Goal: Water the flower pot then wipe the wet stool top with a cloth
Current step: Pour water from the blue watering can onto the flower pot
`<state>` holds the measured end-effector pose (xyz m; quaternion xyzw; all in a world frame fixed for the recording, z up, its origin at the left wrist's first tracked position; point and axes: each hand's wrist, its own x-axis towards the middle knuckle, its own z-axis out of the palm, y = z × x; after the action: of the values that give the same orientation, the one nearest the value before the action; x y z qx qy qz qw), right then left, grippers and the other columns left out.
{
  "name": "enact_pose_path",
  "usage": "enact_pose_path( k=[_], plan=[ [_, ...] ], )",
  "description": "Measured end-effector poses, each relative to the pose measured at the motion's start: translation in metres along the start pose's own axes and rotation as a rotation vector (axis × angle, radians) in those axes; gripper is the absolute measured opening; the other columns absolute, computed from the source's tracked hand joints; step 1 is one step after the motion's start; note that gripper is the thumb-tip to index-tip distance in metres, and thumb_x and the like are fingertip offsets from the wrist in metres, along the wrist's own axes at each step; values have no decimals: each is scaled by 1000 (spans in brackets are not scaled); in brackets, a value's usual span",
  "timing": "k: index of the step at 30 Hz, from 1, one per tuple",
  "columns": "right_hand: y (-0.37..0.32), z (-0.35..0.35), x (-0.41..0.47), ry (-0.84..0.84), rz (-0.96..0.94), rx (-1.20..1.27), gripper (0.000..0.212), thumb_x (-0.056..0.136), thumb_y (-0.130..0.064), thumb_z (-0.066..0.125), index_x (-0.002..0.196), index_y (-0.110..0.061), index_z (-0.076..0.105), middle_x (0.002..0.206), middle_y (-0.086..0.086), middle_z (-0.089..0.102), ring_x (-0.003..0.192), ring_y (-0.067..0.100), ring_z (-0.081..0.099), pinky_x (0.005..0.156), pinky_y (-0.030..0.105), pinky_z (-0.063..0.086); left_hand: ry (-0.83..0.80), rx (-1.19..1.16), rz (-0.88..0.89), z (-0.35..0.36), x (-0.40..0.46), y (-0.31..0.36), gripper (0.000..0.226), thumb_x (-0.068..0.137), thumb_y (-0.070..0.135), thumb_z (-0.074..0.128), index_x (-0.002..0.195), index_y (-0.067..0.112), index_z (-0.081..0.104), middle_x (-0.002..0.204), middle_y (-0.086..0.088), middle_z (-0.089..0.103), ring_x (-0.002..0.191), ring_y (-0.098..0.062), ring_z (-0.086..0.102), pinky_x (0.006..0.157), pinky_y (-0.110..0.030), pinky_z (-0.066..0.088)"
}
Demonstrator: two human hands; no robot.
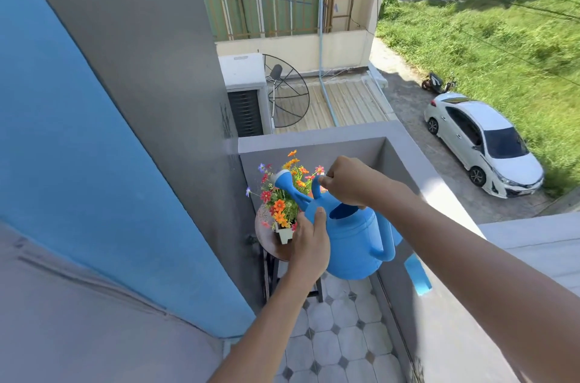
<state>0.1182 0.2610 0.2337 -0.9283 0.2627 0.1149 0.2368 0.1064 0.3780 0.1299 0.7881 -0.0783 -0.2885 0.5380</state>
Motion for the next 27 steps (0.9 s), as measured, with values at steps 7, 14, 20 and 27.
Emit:
enact_pose_path(
  k=[7,14,20,27],
  plan=[
    [8,7,-19,-29,-31,-51,37,99,-37,46,72,-11,44,65,5,49,51,19,50,44,27,37,51,87,-16,7,-26,-9,56,97,53,26,128,9,42,120,-12,55,105,-27,51,82,-35,35],
    [32,8,-34,-24,4,-50,39,98,-34,46,67,-13,41,66,6,47,50,23,53,38,24,37,1,64,-21,26,-49,-6,52,97,56,24,122,13,39,105,-7,50,89,-19,49,67,-34,37],
    [56,-8,-54,-54,70,-50,29,99,-30,47,108,-5,58,70,6,49,59,29,62,37,25,38,-24,38,3,56,-49,-5,61,92,61,25,125,12,42,112,-9,54,97,-23,52,78,-40,40],
    [86,-13,-63,-63,146,-100,30,99,-30,45,112,-6,58,74,7,53,45,23,55,33,23,35,-131,8,5,82,-62,0,66,91,64,25,135,16,34,125,-3,51,106,-21,50,89,-41,42]
  ],
)
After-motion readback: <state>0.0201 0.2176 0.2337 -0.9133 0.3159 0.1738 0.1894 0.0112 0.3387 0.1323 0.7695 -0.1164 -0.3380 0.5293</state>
